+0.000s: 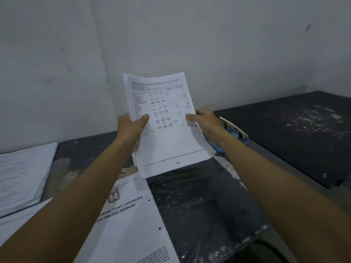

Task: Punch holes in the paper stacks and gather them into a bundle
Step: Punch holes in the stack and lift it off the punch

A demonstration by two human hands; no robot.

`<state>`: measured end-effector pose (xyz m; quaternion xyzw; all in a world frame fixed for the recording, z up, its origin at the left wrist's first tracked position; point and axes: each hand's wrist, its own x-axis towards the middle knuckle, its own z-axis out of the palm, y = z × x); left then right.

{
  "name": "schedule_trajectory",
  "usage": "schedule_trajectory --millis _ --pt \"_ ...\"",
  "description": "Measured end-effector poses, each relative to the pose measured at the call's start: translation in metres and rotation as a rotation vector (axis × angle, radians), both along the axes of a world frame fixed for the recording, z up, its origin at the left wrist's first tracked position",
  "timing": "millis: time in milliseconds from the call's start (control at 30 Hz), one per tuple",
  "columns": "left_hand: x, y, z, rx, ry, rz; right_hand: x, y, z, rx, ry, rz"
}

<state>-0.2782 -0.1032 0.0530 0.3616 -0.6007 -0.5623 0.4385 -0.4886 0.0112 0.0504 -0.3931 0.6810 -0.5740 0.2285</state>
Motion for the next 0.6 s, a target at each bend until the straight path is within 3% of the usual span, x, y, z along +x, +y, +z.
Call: schedule_trajectory --millis 100,400,600 --pt "0.035 -0.013 0.009 0.032 0.013 0.063 0.029 -0.013 -0.001 -0.01 -0.108 0.09" --pt "0.13 -0.054 0.011 0.151 0.029 0.172 0.121 -0.077 -0.017 -0.029 -0.122 0.101" --pt "0.174 -0.08 -0.017 0.073 -0.242 0.32 0.168 -0.121 -0.04 0.046 -0.102 0.083"
